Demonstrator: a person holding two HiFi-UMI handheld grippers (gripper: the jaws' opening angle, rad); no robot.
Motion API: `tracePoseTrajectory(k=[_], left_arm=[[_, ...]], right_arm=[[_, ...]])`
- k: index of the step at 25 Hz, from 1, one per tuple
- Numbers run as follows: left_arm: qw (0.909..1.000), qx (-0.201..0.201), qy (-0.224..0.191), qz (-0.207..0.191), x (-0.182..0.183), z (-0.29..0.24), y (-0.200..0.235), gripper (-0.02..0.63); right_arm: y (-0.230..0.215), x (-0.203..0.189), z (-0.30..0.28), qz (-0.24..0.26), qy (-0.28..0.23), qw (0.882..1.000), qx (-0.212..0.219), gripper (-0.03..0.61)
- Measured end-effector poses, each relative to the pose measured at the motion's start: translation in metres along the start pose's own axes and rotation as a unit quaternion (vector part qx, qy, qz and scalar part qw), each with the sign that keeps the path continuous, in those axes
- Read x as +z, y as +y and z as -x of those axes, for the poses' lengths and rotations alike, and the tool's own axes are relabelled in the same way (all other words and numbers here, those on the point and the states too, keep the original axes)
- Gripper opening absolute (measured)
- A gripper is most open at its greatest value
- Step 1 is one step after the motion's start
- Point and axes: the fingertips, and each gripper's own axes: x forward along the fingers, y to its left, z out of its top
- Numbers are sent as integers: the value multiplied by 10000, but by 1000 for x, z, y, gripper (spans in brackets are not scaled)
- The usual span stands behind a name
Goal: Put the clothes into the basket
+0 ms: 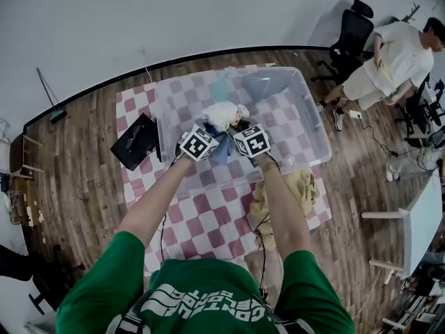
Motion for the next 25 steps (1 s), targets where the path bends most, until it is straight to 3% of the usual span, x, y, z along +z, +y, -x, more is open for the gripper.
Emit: tracePoseTrajectory(k=[6, 11, 21, 25], left_arm=[[9983, -220, 477, 250, -35, -29, -5, 187], [9938, -341, 1008, 315, -68, -45, -13, 187], [9912, -266, 1248, 360, -84, -46, -9, 200], [9857, -260, 1604, 435, -102, -46, -9, 258]], right_arm=[[0, -41, -23, -173, 676, 9972, 255, 127], [11, -74, -36, 107, 1536, 9866, 532, 127], [13, -87, -44, -84, 1757, 9827, 587, 138], [11, -99, -44, -52, 2042, 9774, 549, 213]])
